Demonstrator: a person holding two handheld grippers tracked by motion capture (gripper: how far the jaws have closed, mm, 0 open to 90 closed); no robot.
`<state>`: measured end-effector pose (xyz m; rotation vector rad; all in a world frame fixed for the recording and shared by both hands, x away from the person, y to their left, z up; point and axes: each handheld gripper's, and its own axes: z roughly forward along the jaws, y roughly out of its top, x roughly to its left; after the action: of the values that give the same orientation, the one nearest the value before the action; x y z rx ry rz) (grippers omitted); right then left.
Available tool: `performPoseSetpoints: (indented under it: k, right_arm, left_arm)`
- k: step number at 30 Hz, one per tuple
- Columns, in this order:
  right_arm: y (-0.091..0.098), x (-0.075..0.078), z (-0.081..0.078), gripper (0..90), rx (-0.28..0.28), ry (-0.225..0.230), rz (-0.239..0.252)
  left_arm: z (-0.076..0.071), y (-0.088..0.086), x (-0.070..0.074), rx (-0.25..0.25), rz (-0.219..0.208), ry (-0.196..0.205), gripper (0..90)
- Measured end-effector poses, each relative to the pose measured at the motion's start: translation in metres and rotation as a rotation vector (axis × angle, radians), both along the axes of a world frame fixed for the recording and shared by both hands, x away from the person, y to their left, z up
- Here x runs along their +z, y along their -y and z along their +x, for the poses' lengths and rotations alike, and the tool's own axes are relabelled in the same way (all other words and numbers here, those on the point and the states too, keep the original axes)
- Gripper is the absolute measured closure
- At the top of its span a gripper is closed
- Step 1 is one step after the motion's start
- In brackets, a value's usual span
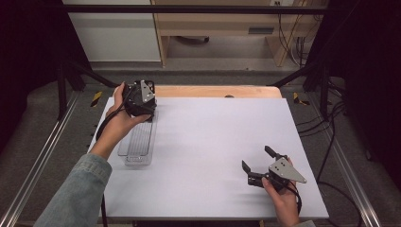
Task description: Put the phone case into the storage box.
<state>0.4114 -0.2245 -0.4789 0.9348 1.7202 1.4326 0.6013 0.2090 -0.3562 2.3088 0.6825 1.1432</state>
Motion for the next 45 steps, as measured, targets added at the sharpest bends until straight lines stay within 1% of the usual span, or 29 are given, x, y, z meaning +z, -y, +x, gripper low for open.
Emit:
performPoseSetpoints:
  k: [8, 11, 19, 24, 29, 33, 38, 45]
  right_arm:
    - [0.000, 0.000, 0.000, 3.2, 0.000, 0.000, -0.003]
    - [0.000, 0.000, 0.000, 3.1, 0.000, 0.000, -0.004]
    - [0.000, 0.000, 0.000, 3.1, 0.000, 0.000, -0.004]
    - [0.000, 0.000, 0.000, 3.2, 0.000, 0.000, -0.005]
    - [0.000, 0.000, 0.000, 3.2, 0.000, 0.000, -0.005]
    - [0.000, 0.000, 0.000, 3.1, 0.000, 0.000, -0.005]
    - [0.000, 0.000, 0.000, 3.2, -0.001, -0.001, -0.004]
    - [0.000, 0.000, 0.000, 3.1, -0.001, -0.001, -0.006]
  left_arm:
    - [-0.004, 0.000, 0.000, -0.010, -0.004, 0.004, 9.8]
    - [-0.005, 0.000, -0.002, -0.017, 0.005, 0.004, 9.3]
    - [-0.008, 0.002, -0.004, -0.029, -0.007, -0.001, 9.0]
    - [-0.011, 0.007, -0.003, -0.046, -0.014, 0.001, 8.8]
    - [-0.015, 0.013, -0.002, -0.066, -0.012, 0.003, 8.8]
    - [-0.017, 0.018, -0.001, -0.077, -0.023, 0.003, 8.7]
    - [-0.020, 0.025, -0.003, -0.096, -0.035, -0.003, 8.7]
    - [-0.025, 0.032, -0.005, -0.115, -0.035, -0.004, 8.5]
